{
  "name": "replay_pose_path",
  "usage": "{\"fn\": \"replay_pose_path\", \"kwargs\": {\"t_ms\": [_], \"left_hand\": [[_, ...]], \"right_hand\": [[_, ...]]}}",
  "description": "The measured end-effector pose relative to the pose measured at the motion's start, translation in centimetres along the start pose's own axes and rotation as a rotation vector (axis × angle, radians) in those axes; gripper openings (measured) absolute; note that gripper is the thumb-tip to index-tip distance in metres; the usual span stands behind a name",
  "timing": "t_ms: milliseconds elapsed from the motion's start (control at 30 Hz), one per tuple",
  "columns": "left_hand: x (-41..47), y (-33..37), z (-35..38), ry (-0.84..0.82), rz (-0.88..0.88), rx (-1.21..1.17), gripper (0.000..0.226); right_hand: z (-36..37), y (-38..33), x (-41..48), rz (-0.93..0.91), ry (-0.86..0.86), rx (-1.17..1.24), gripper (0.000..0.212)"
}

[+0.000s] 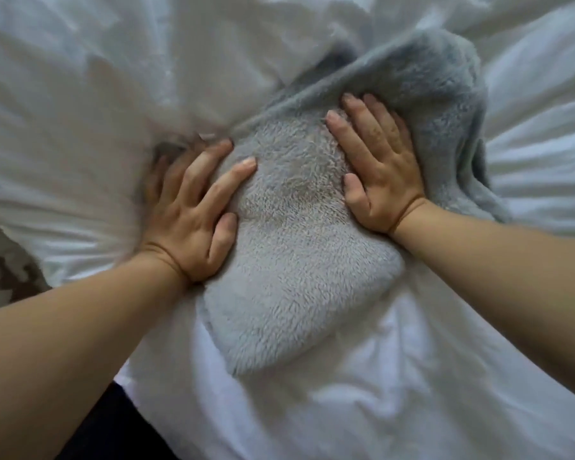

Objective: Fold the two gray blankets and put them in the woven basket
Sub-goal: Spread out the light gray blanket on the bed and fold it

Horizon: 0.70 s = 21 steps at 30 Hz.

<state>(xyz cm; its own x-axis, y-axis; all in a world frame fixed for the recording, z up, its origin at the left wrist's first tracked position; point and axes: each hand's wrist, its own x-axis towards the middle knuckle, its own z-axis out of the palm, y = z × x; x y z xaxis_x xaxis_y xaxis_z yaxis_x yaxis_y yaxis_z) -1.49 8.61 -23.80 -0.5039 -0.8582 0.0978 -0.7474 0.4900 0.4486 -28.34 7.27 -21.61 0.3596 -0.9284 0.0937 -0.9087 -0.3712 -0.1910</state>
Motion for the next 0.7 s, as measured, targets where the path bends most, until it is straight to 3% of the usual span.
{"fn": "replay_pose_path", "kwargs": {"t_ms": [433, 567, 700], "left_hand": [[0.2, -0.5, 1.5, 0.098, 0.056, 0.073, 0.052], [0.4, 0.2, 0.0, 0.032, 0.033, 0.028, 0.053], [0.2, 2.7, -3.8, -0.04, -0.097, 0.001, 0.059]], "right_hand": [[2.0, 1.2, -0.1, -0.048, 0.098, 0.082, 0.06], [0.6, 0.4, 0.2, 0.008, 0.094, 0.062, 0.061], [-2.4, -0.9, 0.1, 0.107, -0.013, 0.002, 0.064]]}}
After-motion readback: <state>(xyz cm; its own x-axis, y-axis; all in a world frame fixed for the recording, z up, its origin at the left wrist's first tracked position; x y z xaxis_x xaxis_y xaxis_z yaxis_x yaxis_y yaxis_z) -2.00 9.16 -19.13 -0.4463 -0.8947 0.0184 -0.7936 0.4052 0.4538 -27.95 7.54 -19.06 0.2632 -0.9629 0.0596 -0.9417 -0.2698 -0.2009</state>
